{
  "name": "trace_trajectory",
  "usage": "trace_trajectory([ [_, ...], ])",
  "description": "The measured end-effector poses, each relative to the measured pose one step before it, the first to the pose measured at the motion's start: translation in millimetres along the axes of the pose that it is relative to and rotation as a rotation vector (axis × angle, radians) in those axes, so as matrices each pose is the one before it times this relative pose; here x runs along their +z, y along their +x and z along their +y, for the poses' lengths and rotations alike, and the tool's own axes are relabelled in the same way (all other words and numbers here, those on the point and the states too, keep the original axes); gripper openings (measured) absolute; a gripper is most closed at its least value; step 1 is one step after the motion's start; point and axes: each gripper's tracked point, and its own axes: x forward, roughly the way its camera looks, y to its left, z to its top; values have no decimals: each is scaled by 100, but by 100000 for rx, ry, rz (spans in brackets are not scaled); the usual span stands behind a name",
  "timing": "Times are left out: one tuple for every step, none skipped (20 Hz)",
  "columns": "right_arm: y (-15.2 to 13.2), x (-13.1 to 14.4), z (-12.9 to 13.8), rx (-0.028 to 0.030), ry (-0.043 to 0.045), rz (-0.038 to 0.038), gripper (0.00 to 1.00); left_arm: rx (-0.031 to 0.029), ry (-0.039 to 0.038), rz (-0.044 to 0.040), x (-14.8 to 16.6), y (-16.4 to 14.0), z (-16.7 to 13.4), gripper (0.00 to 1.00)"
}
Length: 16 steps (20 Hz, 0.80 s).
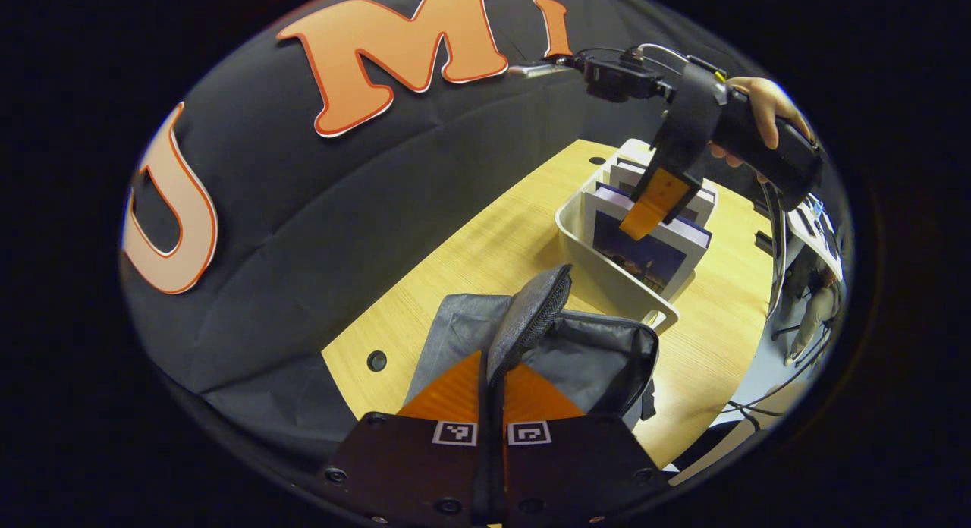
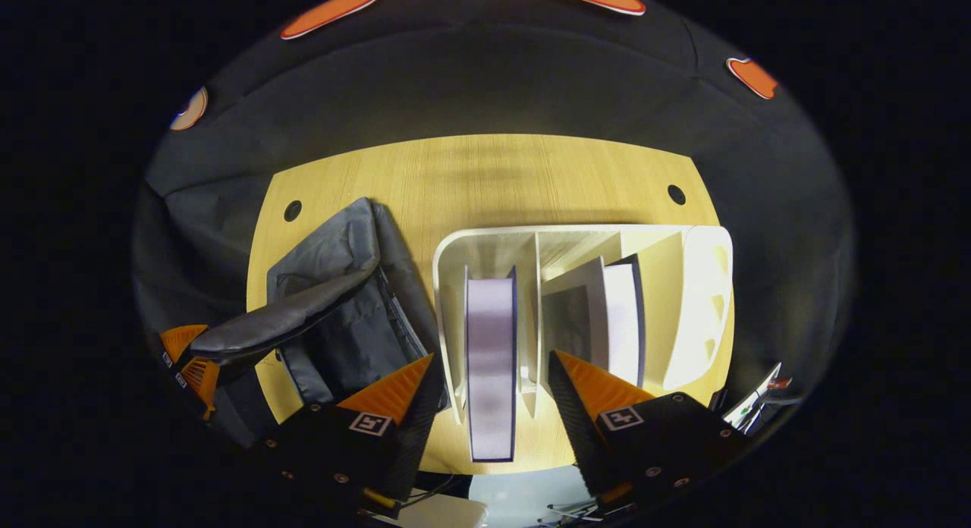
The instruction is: Open the schoolbag, grab two books from the bookshelf and put them into the schoolbag.
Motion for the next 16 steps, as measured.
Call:
trace_trajectory([
  [620,-88,-29,-860,-641,1104,77,19,-182,60,-50,-16,55,1],
  [555,-201,181,-345,-91,1018,72,41,-183,182,-54,15,-90,1],
  [459,-314,242,482,562,1312,65,-72,-112,-55,13,-50,1,1],
  [515,-346,142,288,965,1302,61,-227,-7,54,-35,-6,-116,1],
  [317,-161,-84,400,949,810,52,-103,-38,171,63,53,-32,1],
  [-49,96,104,535,1359,-322,36,50,-88,174,-129,-57,-4,1],
  [55,98,32,79,38,-177,39,-83,-35,142,-52,16,72,1],
  [-369,-208,-171,-136,-16,-483,38,-140,2,-7,-60,17,-76,1],
  [-406,15,-77,-196,-26,-566,37,-121,22,118,-134,30,-22,1],
  [-576,-116,117,305,306,-631,36,314,62,10,-100,-38,-15,1],
  [-772,27,113,703,937,-824,35,332,-63,57,-170,11,-40,1],
  [-825,-72,202,1211,356,-927,35,357,164,-132,-63,-147,-162,1],
  [-950,173,58,1198,187,-1668,35,258,301,-410,-81,-78,-138,1],
  [-1030,77,-104,427,-138,-1566,35,185,422,108,-12,-107,-221,1],
  [-1303,39,-245,-610,-242,-2015,34,348,590,57,-40,-49,-117,1],
  [-1135,94,-353,-897,82,-2211,34,338,611,-35,18,42,-73,1],
])
